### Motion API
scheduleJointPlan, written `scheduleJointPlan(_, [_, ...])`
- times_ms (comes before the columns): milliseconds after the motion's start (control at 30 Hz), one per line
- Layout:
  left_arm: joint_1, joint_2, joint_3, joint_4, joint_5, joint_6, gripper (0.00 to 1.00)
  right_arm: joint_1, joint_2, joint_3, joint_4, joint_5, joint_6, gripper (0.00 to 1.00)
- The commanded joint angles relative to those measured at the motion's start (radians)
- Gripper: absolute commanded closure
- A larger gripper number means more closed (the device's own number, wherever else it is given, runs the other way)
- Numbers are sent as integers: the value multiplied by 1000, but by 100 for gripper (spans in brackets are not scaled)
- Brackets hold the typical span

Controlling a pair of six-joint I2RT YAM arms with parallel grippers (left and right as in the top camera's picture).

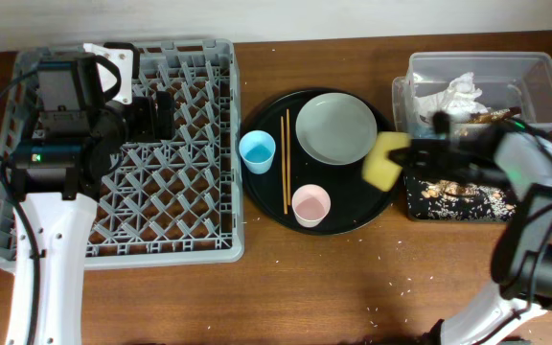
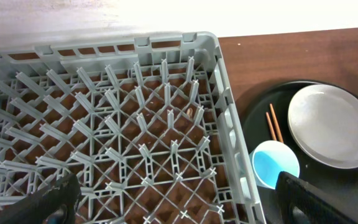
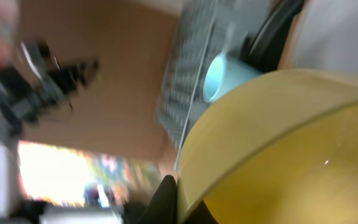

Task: Sort waste into correct bins and load items into the dishwasher rack
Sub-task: 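Set the yellow bowl back on the black round tray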

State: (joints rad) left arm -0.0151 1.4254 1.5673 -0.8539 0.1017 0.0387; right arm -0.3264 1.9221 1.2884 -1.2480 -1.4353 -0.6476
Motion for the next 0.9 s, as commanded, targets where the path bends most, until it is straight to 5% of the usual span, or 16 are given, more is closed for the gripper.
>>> scheduleJointPlan(0, [5, 3, 21, -1, 7, 16, 0, 176, -5, 178, 10, 251, 146, 96])
scheduleJointPlan(167, [5, 3, 21, 0, 7, 16, 0, 405, -8, 433, 16, 1049, 623, 96])
scheduleJointPlan(300, [5, 3, 21, 0, 7, 16, 0, 575, -6, 402, 2, 1377, 833, 96])
scheduleJointPlan(600, [5, 3, 21, 0, 7, 16, 0, 660, -4, 132, 265, 1386, 866, 96])
scheduleJointPlan(733, [5, 3, 21, 0, 7, 16, 0, 660, -4, 128, 273, 1376, 866, 67])
scheduleJointPlan(867, [5, 3, 21, 0, 7, 16, 0, 658, -5, 185, 243, 1328, 866, 62])
